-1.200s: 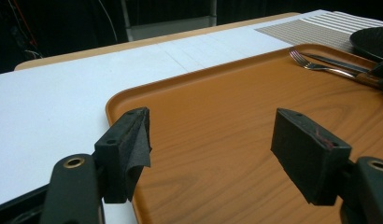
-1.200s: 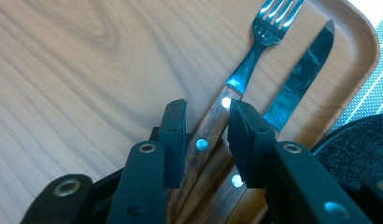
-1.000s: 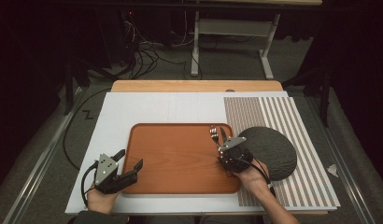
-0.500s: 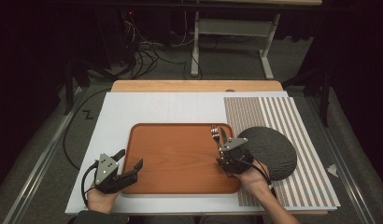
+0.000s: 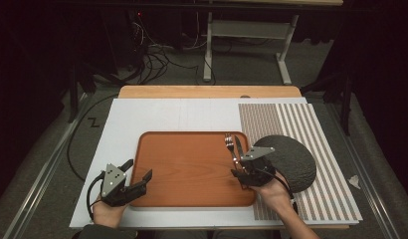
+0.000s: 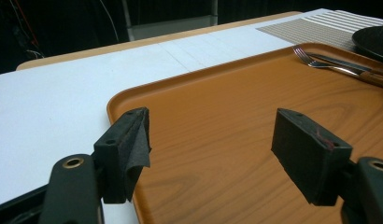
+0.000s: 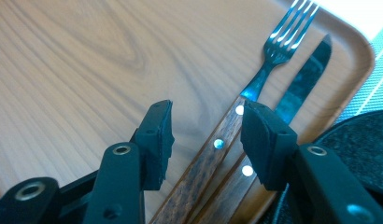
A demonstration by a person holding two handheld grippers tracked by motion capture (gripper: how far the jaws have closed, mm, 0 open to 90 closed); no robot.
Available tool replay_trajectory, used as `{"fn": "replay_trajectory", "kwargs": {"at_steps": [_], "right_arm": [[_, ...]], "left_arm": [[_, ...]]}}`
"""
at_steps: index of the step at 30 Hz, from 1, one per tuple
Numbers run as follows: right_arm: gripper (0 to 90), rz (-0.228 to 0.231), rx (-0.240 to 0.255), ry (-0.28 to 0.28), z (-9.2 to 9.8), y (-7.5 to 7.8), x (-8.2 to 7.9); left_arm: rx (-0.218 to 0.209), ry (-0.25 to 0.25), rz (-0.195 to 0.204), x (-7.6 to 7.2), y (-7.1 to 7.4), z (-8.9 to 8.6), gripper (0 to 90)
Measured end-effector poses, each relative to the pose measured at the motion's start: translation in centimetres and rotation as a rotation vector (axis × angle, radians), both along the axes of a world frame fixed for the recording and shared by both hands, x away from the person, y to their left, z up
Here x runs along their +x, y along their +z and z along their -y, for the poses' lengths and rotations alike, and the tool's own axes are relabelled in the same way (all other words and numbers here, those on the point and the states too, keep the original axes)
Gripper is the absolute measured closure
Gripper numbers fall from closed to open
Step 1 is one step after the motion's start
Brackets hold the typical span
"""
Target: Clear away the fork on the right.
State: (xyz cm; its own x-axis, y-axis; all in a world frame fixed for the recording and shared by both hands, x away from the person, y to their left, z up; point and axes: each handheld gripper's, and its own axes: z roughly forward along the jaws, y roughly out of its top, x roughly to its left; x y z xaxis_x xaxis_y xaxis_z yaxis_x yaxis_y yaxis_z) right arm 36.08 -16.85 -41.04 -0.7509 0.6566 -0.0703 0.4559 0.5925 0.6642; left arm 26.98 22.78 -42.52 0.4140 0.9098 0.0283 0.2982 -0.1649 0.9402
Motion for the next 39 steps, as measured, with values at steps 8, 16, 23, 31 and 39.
{"fn": "replay_trajectory", "kwargs": {"at_steps": [8,16,23,31,39], "right_arm": [[51.2,0.022,0.083,-0.029,1.4,0.4,-0.3],[46.3,0.057,0.118,-0.027,2.7,0.6,-0.9],[42.2,0.088,0.165,-0.052,4.3,0.6,-1.1],[42.1,0.105,0.223,-0.08,6.1,1.2,-1.7],[40.8,0.133,0.26,-0.097,7.8,1.1,-2.4]], "left_arm": [[-0.003,0.002,0.002,0.0,0.0,0.0,28.1],[-0.01,0.0,-0.004,0.1,0.0,-0.1,28.1],[-0.015,0.003,-0.006,0.2,0.0,-0.2,28.1],[-0.015,0.002,-0.006,0.2,0.0,-0.2,28.1],[-0.017,0.004,-0.005,0.1,0.0,-0.2,28.1]]}}
